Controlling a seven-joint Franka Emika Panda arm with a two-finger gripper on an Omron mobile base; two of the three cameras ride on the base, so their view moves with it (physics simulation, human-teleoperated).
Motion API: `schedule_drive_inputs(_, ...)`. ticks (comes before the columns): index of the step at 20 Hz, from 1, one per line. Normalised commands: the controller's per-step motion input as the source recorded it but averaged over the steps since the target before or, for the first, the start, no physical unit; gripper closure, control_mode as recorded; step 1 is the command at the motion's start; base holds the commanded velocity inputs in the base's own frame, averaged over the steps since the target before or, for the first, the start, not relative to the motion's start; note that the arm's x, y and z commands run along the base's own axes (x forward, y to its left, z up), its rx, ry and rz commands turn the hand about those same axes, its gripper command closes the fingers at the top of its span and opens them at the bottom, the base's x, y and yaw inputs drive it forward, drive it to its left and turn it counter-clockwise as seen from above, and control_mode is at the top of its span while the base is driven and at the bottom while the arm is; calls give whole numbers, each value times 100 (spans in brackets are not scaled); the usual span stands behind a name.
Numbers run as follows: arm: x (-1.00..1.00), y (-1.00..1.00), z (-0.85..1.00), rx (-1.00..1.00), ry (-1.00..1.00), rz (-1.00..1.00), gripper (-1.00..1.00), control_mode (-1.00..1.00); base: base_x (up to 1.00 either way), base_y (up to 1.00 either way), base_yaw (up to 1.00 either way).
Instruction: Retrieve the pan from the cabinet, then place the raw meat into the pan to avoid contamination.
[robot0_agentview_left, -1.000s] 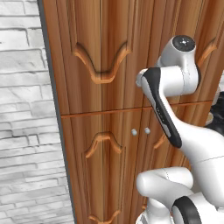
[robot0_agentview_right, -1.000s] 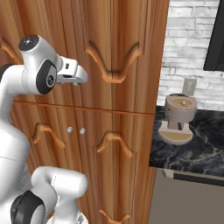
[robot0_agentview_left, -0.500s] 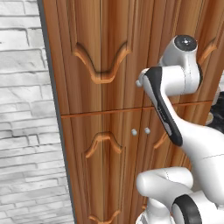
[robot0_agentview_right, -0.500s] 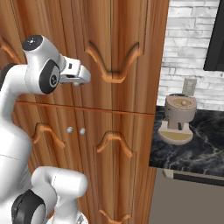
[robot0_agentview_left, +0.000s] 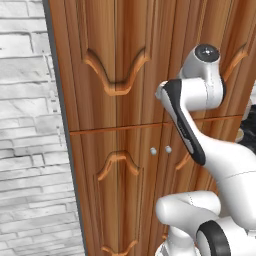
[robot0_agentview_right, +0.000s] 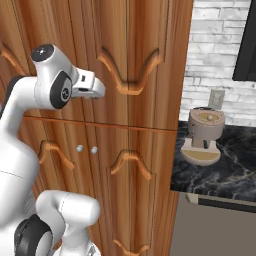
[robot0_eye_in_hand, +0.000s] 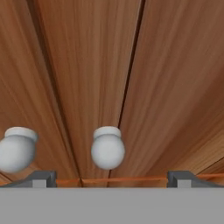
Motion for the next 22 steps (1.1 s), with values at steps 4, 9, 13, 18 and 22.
schedule_drive_inputs(4,9,0,-14,0,0,0,-100,-100,0,0,0)
schedule_drive_inputs(9,11,0,-7,0,0,0,-100,-100,0,0,0)
schedule_drive_inputs(13,26,0,0,0,0,0,-100,-100,0,0,0)
schedule_drive_inputs(18,38,-4,0,0,0,0,-100,-100,0,0,0)
schedule_drive_inputs(22,47,-14,-3,0,-1,0,-100,-100,0,0,0)
